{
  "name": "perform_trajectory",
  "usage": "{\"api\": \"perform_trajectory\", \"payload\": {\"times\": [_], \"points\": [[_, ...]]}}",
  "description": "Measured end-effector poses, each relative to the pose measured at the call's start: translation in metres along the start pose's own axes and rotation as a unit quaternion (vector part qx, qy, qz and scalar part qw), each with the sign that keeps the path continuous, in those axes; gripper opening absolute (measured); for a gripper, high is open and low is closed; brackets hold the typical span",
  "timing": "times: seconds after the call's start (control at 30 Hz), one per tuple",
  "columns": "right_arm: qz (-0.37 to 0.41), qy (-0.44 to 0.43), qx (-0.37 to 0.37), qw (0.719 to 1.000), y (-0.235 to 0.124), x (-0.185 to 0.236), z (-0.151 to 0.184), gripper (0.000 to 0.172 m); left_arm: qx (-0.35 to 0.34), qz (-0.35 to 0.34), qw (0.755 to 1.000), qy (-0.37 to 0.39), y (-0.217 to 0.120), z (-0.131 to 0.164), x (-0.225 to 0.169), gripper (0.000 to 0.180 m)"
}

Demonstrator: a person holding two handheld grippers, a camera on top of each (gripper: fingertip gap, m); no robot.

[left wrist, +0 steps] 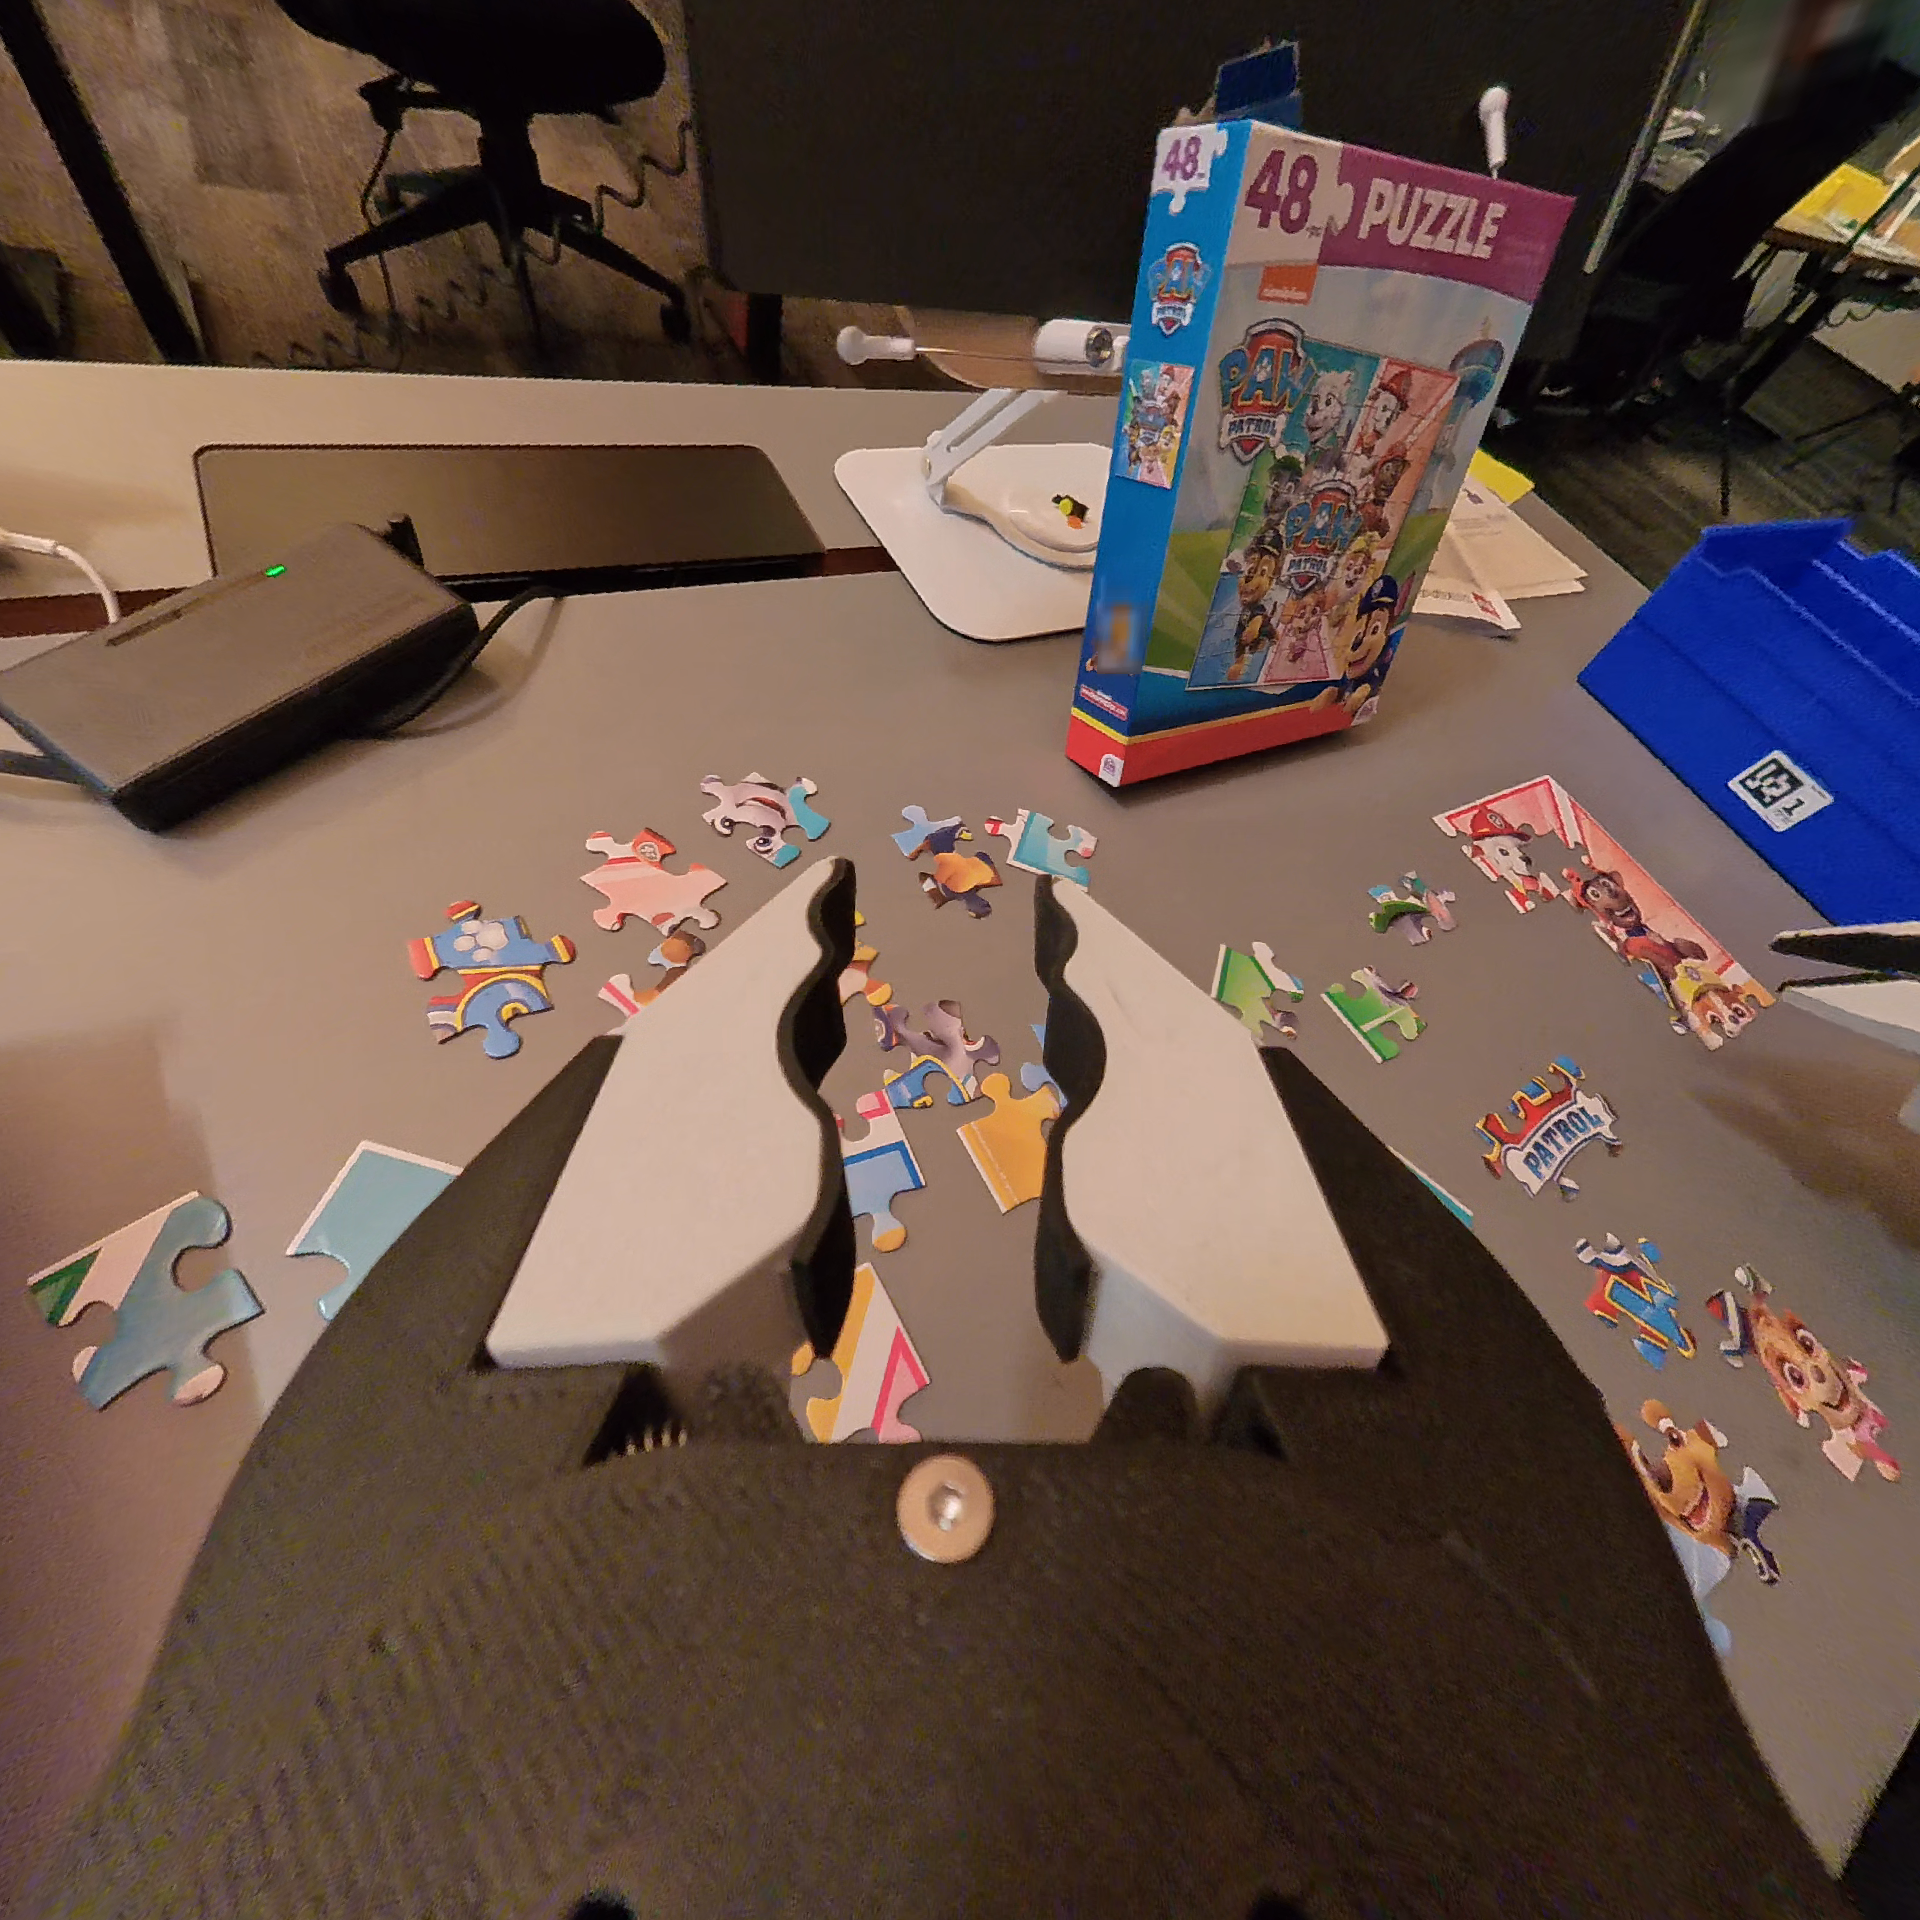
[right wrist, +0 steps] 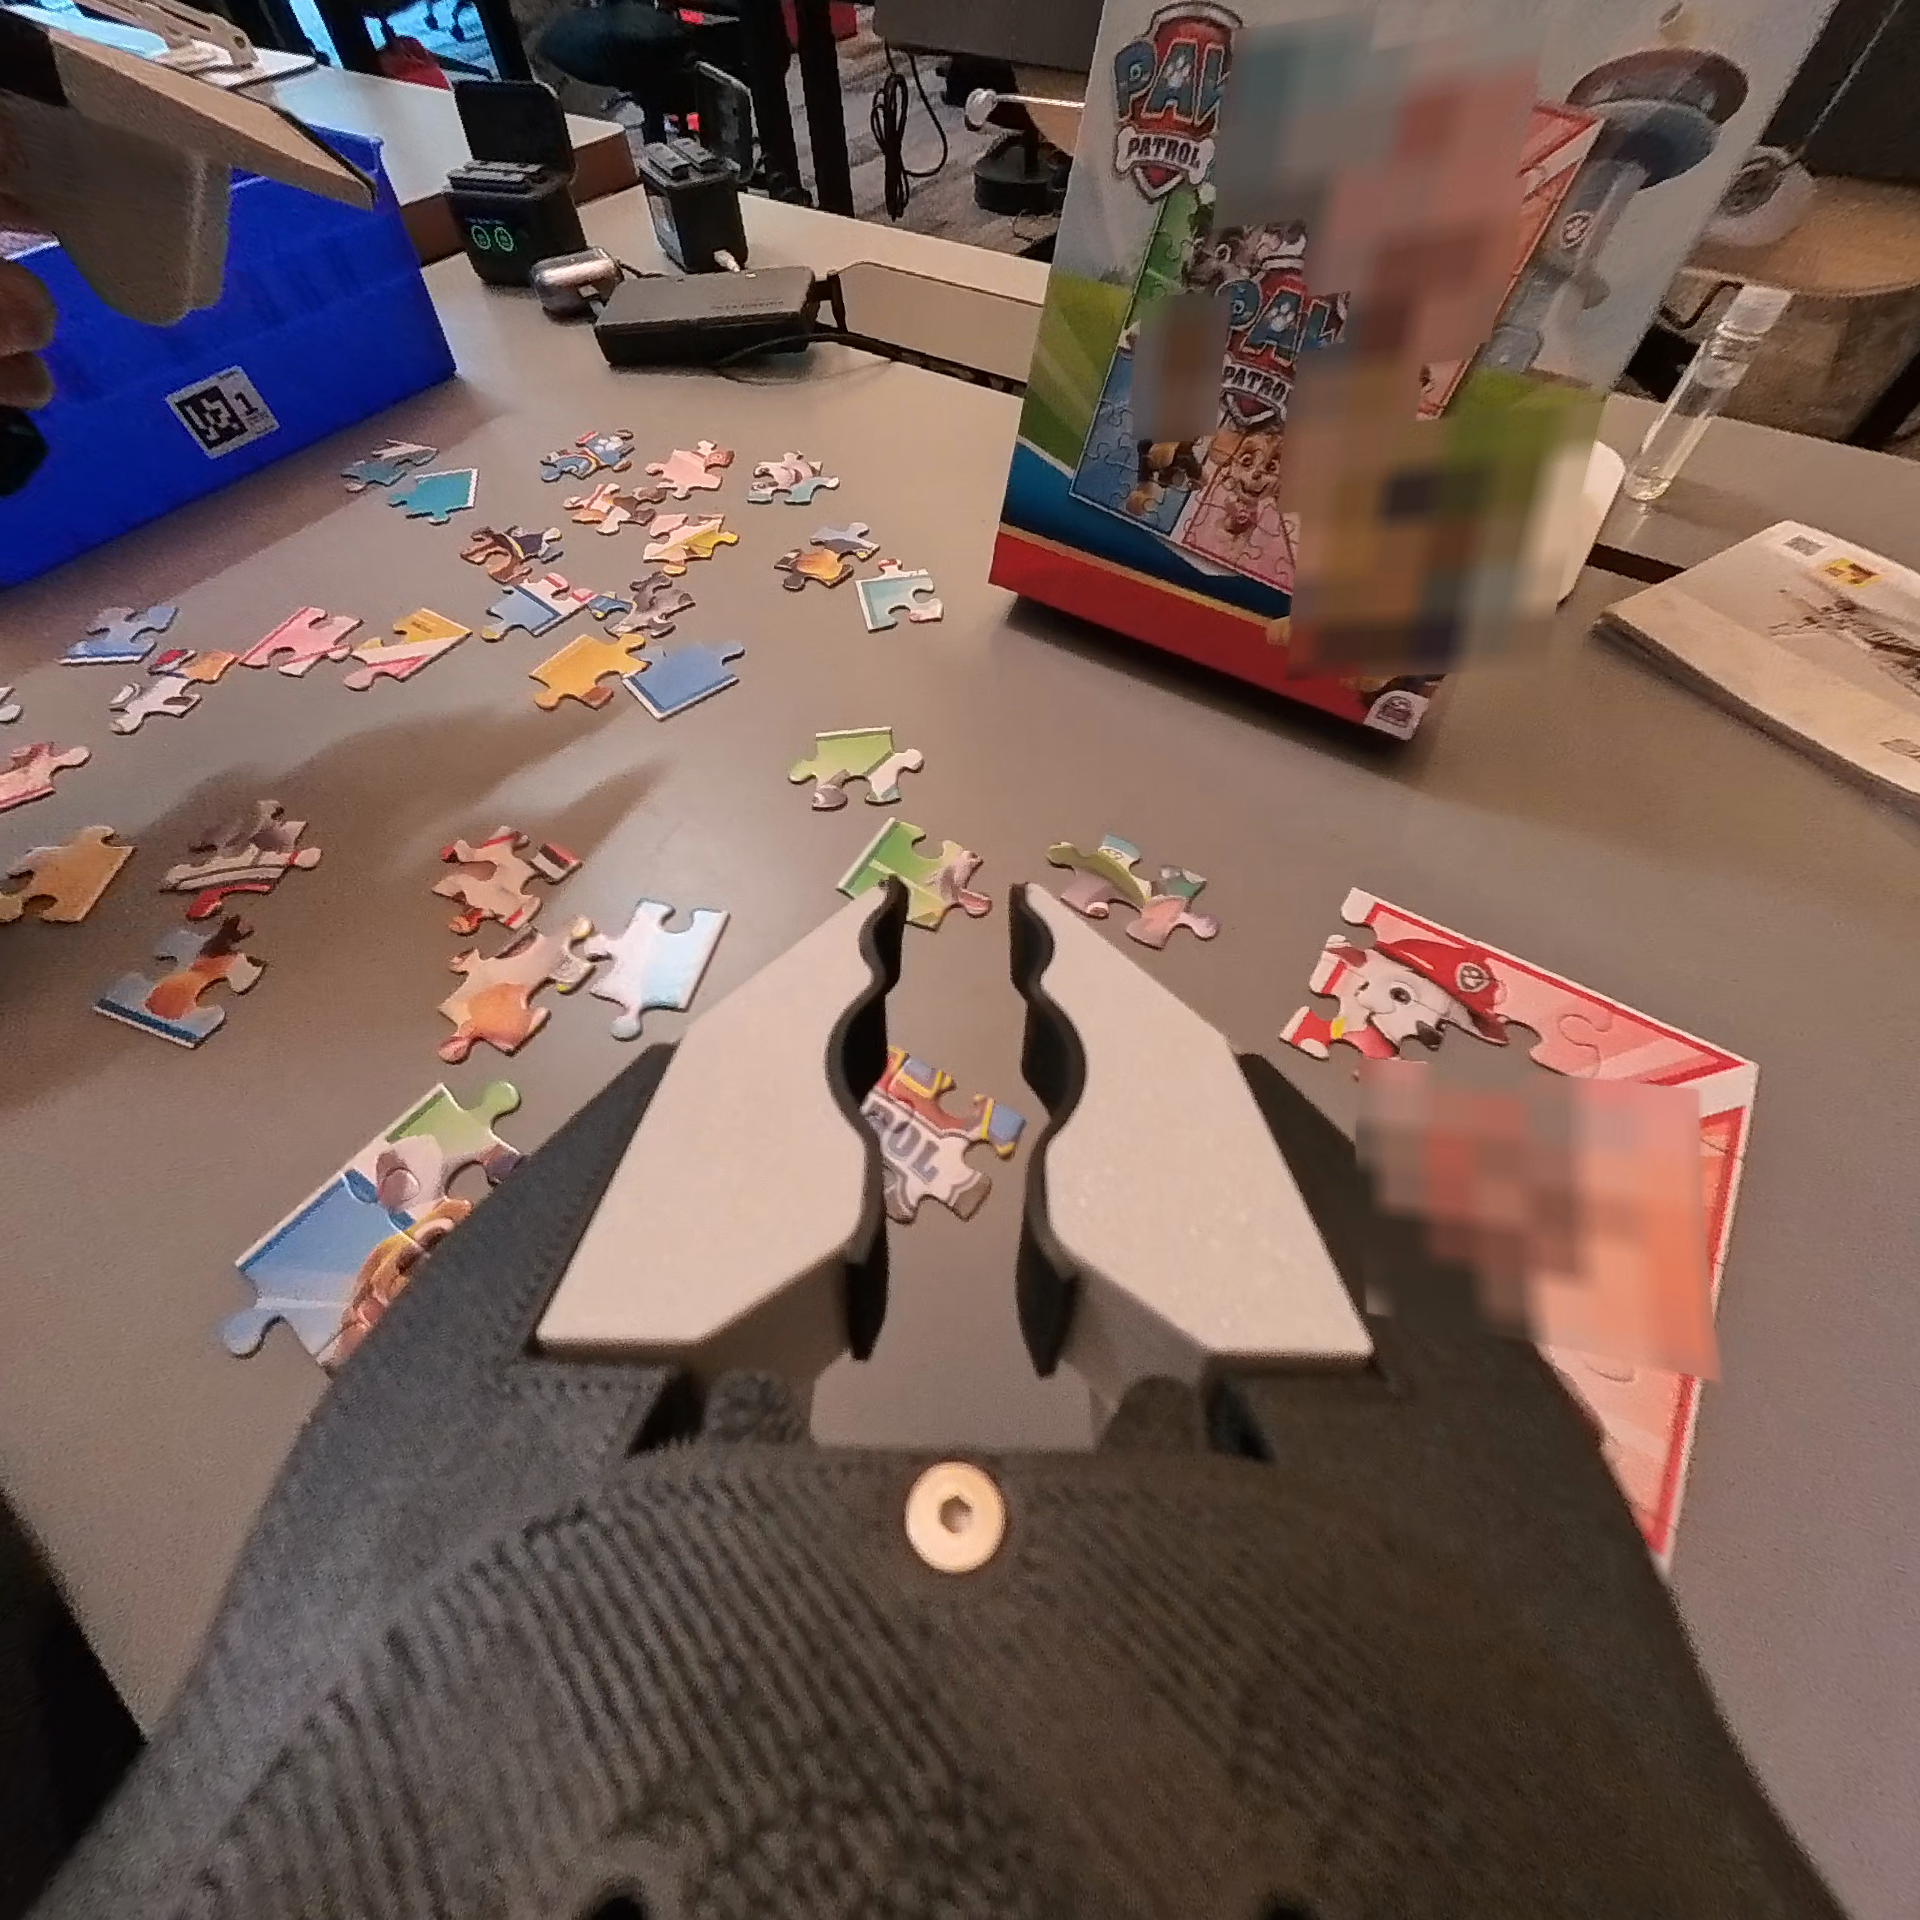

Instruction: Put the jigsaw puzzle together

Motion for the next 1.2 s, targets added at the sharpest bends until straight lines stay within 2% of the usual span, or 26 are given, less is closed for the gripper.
{"api": "perform_trajectory", "payload": {"times": [0.6,0.93,1.03,1.2], "points": [[-0.029,-0.002,0.009,1.0,0.023,0.008,-0.007,0.019,-0.004,-0.025,0.999,-0.041,-0.007,0.01,0.029,0.033],[-0.082,0.051,-0.031,0.995,0.022,0.004,-0.014,0.02,0.006,-0.048,0.997,-0.066,-0.003,0.016,0.042,0.033],[-0.089,0.058,-0.031,0.994,0.024,0.002,-0.013,0.02,0.025,-0.03,0.997,-0.073,-0.002,0.02,0.043,0.028],[-0.09,0.057,-0.028,0.994,0.025,0.002,-0.012,0.021,0.008,-0.044,0.996,-0.083,-0.006,0.02,0.049,0.029]]}}
Point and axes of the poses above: each gripper's, where its closed fingertips meet, y out along the fingers, z out of its underside, x = y × z across the jaws, the point moved 9 cm from there along -y, back along the fingers, and after that the axes turned 10 degrees about x, right-handed, at the moved point
